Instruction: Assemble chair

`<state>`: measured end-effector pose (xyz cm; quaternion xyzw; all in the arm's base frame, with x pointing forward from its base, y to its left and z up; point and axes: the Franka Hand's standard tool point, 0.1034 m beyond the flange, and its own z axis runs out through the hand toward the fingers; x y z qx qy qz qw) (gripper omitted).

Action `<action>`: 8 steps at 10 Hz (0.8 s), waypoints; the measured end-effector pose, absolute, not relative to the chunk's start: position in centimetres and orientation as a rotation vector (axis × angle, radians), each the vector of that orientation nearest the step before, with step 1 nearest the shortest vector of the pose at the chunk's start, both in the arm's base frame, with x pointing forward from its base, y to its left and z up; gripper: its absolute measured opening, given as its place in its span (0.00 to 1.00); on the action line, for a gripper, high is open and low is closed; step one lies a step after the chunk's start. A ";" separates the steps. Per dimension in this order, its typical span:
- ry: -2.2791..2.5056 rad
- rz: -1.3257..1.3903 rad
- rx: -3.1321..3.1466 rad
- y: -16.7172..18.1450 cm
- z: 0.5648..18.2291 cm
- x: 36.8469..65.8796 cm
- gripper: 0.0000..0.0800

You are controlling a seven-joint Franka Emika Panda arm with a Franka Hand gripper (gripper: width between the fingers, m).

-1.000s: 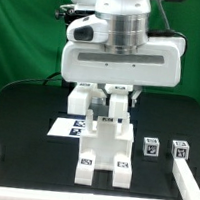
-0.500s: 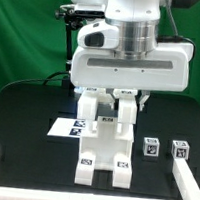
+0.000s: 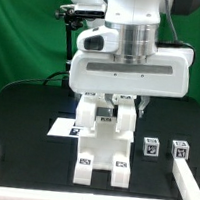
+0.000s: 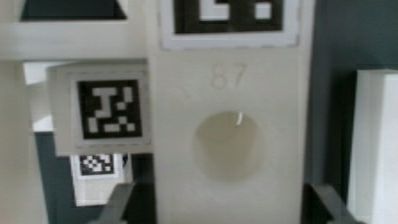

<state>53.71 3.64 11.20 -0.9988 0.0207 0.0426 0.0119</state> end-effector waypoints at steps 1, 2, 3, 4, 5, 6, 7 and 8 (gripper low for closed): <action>0.077 0.136 -3.114 3.6 11.1 53.7 0.36; 0.092 0.138 -3.114 3.5 11.2 53.7 0.36; 0.085 0.127 -3.115 3.1 11.2 53.8 0.36; 0.082 0.116 -3.118 2.7 10.8 53.7 0.36; 0.083 0.109 -3.123 2.6 10.2 53.6 0.36; 0.072 0.103 -3.129 2.3 9.5 53.7 0.36; 0.064 0.096 -3.135 1.9 8.9 53.7 0.36; 0.062 0.098 -3.138 1.7 8.5 53.7 0.36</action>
Offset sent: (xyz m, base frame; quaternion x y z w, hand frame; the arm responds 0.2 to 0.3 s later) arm -0.0061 -0.0138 -0.0043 0.0115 0.0254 -0.0133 0.9995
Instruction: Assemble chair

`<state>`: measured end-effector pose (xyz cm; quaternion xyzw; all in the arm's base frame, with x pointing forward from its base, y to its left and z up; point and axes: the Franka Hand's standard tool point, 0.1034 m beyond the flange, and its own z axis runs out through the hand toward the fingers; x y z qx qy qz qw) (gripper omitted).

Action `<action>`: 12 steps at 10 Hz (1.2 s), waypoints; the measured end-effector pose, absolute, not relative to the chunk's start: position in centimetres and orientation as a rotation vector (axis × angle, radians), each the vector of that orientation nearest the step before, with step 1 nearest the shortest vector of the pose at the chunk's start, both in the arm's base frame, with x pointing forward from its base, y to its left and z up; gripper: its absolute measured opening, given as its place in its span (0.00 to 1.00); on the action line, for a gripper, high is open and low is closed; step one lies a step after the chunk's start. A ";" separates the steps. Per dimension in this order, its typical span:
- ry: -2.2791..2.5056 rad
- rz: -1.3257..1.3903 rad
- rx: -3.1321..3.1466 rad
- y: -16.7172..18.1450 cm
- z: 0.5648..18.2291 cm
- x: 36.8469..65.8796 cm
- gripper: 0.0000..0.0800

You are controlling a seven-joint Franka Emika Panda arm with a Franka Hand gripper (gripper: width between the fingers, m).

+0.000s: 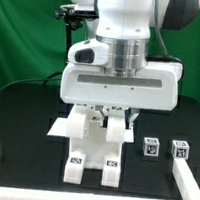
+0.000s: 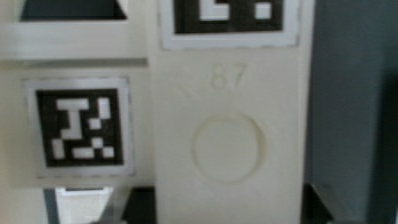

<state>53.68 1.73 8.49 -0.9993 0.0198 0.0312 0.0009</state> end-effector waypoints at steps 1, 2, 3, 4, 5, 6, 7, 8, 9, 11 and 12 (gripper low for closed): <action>0.054 0.095 -3.142 1.5 8.0 53.7 0.36; 0.051 0.088 -3.145 1.2 7.7 53.8 0.36; 0.047 0.083 -3.145 1.1 7.7 53.9 0.36; 0.039 0.081 -3.145 0.9 7.7 53.9 0.36; 0.039 0.081 -3.145 0.8 7.7 53.9 0.36; 0.038 0.082 -3.146 0.8 7.7 53.9 0.36; 0.038 0.082 -3.146 0.8 7.7 53.9 0.36; 0.038 0.083 -3.146 0.8 7.7 53.9 0.36; 0.038 0.084 -3.146 0.8 7.6 53.9 0.56; 0.038 0.086 -3.146 0.8 7.6 53.9 0.75; 0.038 0.086 -3.147 0.8 7.6 53.9 0.79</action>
Offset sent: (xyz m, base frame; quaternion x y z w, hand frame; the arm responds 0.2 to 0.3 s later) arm 0.0056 -0.0088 -0.0081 0.0109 0.0099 -0.0077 0.9999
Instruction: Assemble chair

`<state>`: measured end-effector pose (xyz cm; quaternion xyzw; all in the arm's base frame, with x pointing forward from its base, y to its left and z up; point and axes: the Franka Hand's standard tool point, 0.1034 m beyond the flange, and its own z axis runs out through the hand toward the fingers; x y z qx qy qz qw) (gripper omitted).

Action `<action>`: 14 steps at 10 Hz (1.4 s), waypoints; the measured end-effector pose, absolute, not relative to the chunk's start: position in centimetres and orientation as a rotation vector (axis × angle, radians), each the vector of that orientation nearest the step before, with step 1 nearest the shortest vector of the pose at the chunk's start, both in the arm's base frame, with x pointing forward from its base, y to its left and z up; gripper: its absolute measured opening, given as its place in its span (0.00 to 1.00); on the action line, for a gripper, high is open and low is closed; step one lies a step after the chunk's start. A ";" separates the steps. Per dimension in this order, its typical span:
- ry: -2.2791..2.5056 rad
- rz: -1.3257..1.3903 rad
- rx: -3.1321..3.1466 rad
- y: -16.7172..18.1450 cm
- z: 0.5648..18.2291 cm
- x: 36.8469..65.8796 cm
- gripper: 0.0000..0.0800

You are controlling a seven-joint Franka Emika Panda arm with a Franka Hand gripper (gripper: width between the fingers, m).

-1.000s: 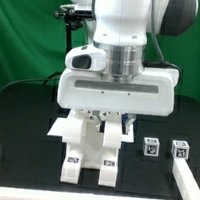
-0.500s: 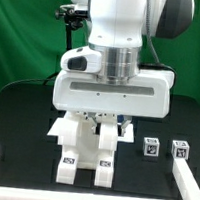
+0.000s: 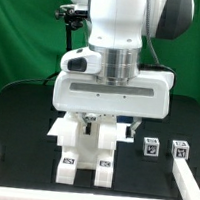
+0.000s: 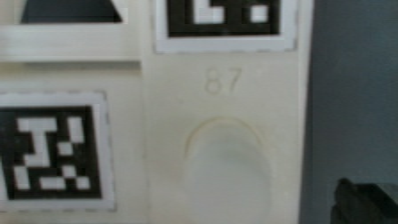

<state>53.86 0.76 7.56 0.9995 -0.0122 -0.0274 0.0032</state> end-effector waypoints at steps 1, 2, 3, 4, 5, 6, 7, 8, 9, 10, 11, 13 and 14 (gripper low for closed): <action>-0.038 -0.087 3.134 0.8 7.5 53.8 0.81; -0.038 -0.087 3.134 0.8 7.5 53.8 0.81; -0.038 -0.088 3.133 0.8 7.5 53.8 0.81; -0.038 -0.088 3.133 0.7 7.5 53.8 0.81; -0.038 -0.089 3.133 0.7 7.5 53.8 0.81; -0.038 -0.089 3.133 0.7 7.5 53.8 0.81; -0.037 -0.105 3.135 0.8 7.7 53.8 0.81; -0.035 -0.150 3.148 1.1 9.7 54.3 0.81; -0.025 -0.124 3.156 1.5 11.5 55.0 0.81; -0.015 -0.139 3.157 1.9 12.9 55.1 0.81; -0.034 -0.139 3.161 2.5 13.7 55.2 0.81; -0.107 -0.131 3.168 5.4 14.4 53.6 0.81; -0.101 -0.128 3.172 7.5 14.5 52.5 0.81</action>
Offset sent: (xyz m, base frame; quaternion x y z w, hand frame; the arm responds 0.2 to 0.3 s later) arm 0.0000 0.0000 0.0000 0.0000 0.0000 0.0000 1.0000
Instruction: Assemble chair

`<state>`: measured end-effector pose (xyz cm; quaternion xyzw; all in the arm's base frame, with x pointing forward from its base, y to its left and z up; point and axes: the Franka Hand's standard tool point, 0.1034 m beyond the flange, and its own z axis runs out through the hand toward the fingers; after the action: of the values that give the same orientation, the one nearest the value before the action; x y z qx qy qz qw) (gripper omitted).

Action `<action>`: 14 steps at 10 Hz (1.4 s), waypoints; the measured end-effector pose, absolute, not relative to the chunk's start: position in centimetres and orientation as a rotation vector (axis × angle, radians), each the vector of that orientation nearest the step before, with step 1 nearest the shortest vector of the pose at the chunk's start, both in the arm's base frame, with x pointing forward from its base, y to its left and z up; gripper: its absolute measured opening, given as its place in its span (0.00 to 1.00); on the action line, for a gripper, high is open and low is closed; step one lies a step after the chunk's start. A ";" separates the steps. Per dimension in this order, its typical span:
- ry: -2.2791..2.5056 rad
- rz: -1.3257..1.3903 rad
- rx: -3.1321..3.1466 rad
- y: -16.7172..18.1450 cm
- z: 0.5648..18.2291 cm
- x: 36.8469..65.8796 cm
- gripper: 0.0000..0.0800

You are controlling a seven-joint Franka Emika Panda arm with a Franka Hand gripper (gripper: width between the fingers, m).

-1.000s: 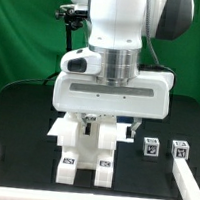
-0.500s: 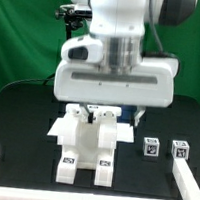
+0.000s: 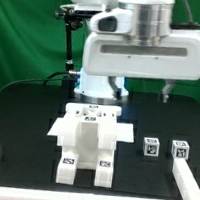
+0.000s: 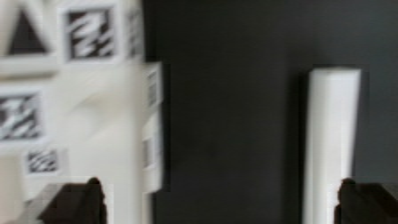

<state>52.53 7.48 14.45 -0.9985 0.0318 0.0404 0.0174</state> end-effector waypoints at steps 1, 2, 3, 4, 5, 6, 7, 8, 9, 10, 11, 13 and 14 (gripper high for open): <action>0.064 0.116 -3.100 9.4 14.9 52.3 0.81; 0.040 0.115 -3.100 9.8 14.9 52.2 0.81; 0.052 0.118 -3.100 9.5 14.8 52.3 0.81; 0.053 0.119 -3.100 9.5 14.8 52.3 0.81; 0.053 0.119 -3.101 9.5 14.8 52.2 0.81; 0.050 0.113 -3.101 9.6 14.7 52.2 0.81; 0.026 0.042 -3.102 10.8 13.8 51.9 0.81; -0.015 0.004 -3.102 12.1 12.7 50.9 0.81; 0.000 0.007 -3.103 12.8 12.3 50.2 0.81; 0.004 0.000 -3.102 13.2 12.2 50.1 0.81; 0.010 0.000 -3.102 13.0 12.2 50.2 0.81; 0.019 0.008 -3.102 12.8 11.9 49.9 0.81; 0.027 0.029 -3.109 12.6 10.9 49.2 0.81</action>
Offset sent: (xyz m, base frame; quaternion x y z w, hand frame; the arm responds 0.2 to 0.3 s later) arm 0.0000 0.0000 0.0000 0.0000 0.0000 0.0000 1.0000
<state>49.23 12.63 10.94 -0.9998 0.0086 0.0092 0.0159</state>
